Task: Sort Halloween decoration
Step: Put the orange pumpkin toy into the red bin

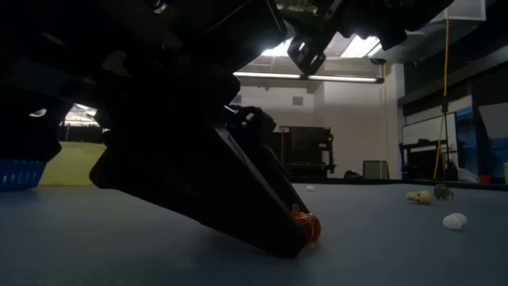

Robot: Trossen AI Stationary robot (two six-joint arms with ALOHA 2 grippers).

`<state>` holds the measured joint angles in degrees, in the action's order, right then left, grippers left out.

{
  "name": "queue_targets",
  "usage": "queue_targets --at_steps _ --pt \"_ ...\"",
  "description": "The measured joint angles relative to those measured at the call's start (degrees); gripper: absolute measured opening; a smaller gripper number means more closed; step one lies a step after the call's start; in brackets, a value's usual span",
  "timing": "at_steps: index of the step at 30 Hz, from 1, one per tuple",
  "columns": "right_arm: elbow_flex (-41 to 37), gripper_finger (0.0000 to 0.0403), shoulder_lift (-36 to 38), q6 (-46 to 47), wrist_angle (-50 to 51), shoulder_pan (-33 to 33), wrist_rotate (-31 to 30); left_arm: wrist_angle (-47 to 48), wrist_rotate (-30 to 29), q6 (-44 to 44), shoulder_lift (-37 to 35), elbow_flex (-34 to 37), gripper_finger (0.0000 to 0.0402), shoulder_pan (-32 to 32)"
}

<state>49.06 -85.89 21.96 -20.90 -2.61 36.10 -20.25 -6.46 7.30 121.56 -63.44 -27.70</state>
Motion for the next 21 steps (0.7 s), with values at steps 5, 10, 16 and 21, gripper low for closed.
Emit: queue_targets --at_steps 5,10,16,21 --pt "0.0 0.0189 0.0 0.0 0.1 0.0 0.0 0.0 -0.5 0.0 0.0 0.0 0.0184 0.0" --pt "0.0 0.0189 0.0 0.0 0.1 0.0 0.0 0.0 -0.5 0.0 0.0 0.0 0.0161 0.0" --pt "0.0 0.0189 0.0 0.0 0.1 0.0 0.0 0.0 -0.2 0.0 0.0 0.0 0.0143 0.0" --pt "0.0 0.0189 0.0 0.0 0.1 0.0 0.0 0.0 -0.2 0.0 0.0 0.0 0.0133 0.0"
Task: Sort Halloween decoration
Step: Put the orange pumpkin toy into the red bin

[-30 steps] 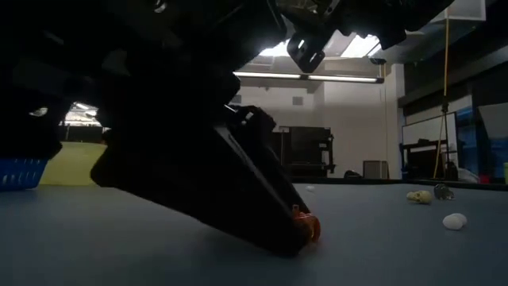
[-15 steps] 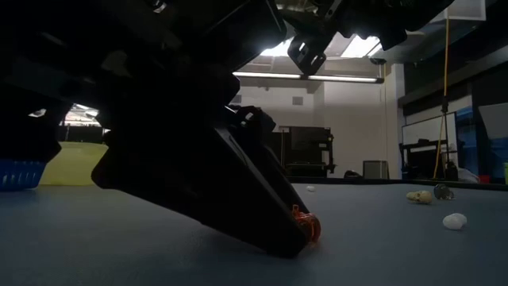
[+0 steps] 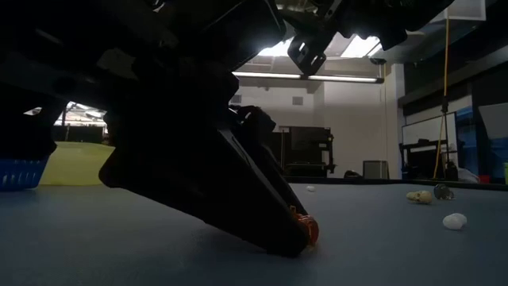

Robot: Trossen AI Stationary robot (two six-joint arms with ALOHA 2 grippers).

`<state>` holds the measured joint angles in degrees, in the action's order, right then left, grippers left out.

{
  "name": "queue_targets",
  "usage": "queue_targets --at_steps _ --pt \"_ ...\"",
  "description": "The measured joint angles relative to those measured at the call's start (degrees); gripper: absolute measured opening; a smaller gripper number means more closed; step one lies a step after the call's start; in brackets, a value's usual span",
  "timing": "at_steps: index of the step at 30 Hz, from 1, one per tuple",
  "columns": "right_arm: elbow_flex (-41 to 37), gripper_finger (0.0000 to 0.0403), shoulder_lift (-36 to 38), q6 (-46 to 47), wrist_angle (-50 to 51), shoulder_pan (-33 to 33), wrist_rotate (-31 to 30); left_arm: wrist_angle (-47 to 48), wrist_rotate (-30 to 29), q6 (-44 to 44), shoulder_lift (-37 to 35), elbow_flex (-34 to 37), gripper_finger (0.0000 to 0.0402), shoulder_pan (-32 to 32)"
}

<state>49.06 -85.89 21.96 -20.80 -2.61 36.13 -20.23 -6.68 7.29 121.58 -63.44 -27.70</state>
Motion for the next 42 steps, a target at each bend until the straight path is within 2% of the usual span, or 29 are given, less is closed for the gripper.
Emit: queue_targets --at_steps 15,33,42 --pt "0.0 0.0189 0.0 0.0 0.0 0.0 0.0 0.0 0.0 0.0 0.0 0.0 0.0094 0.0" --pt "0.0 0.0189 0.0 0.0 0.0 0.0 0.0 0.1 -0.6 0.0 -0.6 0.1 0.0092 0.1" --pt "0.0 0.0189 0.0 0.1 0.0 0.0 0.5 2.2 -2.0 0.1 -6.4 0.1 0.0092 0.1"
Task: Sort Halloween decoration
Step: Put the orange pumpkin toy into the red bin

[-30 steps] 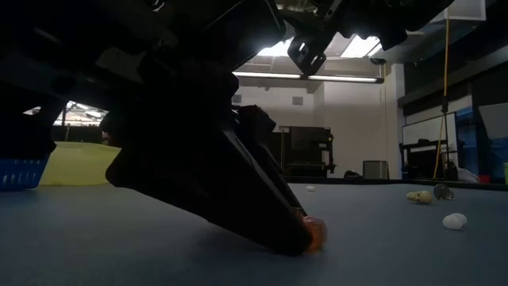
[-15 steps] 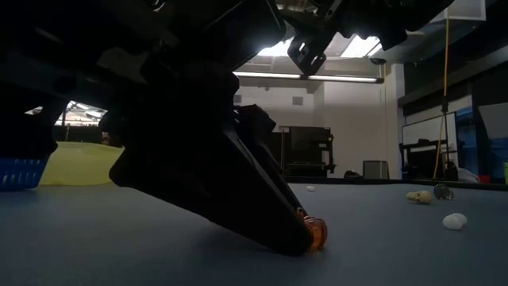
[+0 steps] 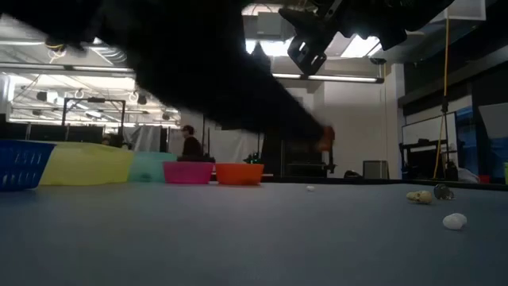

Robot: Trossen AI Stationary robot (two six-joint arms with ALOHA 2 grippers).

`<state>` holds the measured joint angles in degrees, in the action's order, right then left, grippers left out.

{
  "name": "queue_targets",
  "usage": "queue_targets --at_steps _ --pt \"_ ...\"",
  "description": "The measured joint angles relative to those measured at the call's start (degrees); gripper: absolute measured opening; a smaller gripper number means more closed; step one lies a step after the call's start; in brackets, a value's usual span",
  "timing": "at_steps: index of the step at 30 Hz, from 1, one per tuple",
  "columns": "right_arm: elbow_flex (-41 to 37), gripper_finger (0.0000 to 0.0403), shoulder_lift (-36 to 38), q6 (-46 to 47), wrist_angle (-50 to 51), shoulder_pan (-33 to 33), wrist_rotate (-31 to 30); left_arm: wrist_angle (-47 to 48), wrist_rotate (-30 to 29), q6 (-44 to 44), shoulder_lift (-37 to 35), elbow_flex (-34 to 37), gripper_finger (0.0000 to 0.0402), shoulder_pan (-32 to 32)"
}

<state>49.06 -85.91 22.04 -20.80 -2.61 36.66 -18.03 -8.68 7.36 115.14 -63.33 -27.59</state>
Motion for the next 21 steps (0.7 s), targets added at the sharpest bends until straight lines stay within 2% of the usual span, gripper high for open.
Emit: queue_targets --at_steps 4,9,17,21 --pt "0.0 0.0189 0.0 0.1 0.0 0.0 0.5 3.4 0.4 3.5 -4.2 0.0 0.0092 -0.3" --pt "0.0 0.0189 0.0 0.1 0.0 0.0 1.9 15.0 3.1 12.0 -10.6 0.0 0.0092 -1.6" --pt "0.0 0.0189 0.0 0.1 0.0 0.0 1.9 32.0 8.9 27.0 -20.6 -0.1 0.0092 -4.5" --pt "0.0 0.0189 0.0 0.1 0.0 0.0 1.6 39.7 14.2 34.7 -24.3 -0.1 0.0092 -6.3"
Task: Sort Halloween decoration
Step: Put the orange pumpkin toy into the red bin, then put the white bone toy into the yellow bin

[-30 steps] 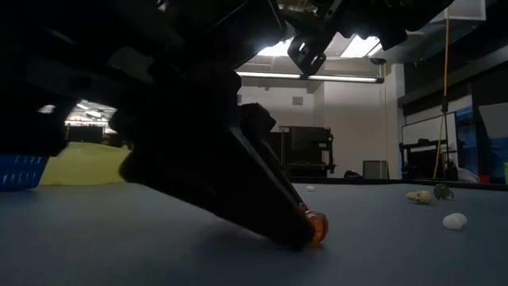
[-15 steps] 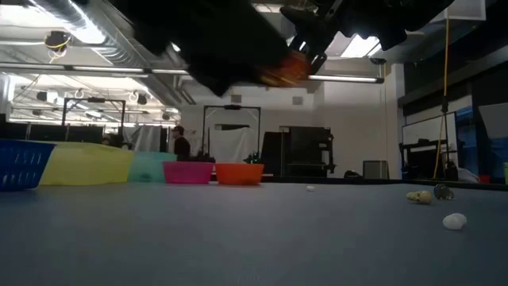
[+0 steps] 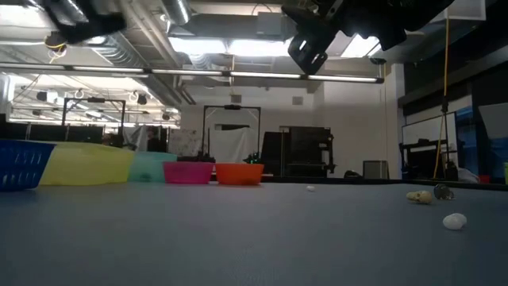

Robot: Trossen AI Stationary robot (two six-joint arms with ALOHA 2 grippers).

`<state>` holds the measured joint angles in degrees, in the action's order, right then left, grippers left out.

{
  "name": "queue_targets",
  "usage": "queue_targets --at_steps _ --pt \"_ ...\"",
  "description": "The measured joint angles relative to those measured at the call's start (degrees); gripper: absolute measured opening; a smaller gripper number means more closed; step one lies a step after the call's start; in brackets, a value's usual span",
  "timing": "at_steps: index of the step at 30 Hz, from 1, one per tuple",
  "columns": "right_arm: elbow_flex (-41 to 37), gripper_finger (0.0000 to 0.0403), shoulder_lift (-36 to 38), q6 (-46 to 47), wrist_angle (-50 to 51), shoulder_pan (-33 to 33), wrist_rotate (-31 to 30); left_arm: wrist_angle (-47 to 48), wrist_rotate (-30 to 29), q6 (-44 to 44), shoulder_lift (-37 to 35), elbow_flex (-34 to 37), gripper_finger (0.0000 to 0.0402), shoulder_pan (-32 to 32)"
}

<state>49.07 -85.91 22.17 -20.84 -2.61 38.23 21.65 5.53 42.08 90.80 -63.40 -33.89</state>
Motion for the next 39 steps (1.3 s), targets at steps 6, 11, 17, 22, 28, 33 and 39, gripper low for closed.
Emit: queue_targets --at_steps 6,11,17,22,28,33,39 --pt "0.0 0.0189 0.0 0.0 0.0 0.0 -0.1 13.3 11.8 12.9 -3.4 0.0 0.0092 -3.5" --pt "0.0 0.0189 0.0 0.0 0.0 0.0 -0.1 24.3 22.3 21.6 -3.8 0.0 0.0092 -7.3" --pt "0.0 0.0189 0.0 0.0 0.0 0.0 -0.1 31.5 24.5 29.4 -3.8 0.0 0.0092 -11.9" --pt "0.0 0.0189 0.0 0.0 0.0 0.0 -0.1 32.0 23.4 33.9 -3.8 0.0 0.0092 -13.7" --pt "0.0 0.0189 0.0 0.0 0.0 0.0 -0.1 32.0 21.9 39.9 -3.8 0.0 0.0095 -14.2" --pt "0.0 0.0189 0.0 0.0 0.0 0.0 -0.1 35.6 22.0 41.7 -3.8 0.0 0.0117 -14.2" --pt "0.0 0.0189 0.0 0.0 0.0 0.0 -0.1 37.6 22.0 41.8 -3.8 0.0 0.0148 -14.2"
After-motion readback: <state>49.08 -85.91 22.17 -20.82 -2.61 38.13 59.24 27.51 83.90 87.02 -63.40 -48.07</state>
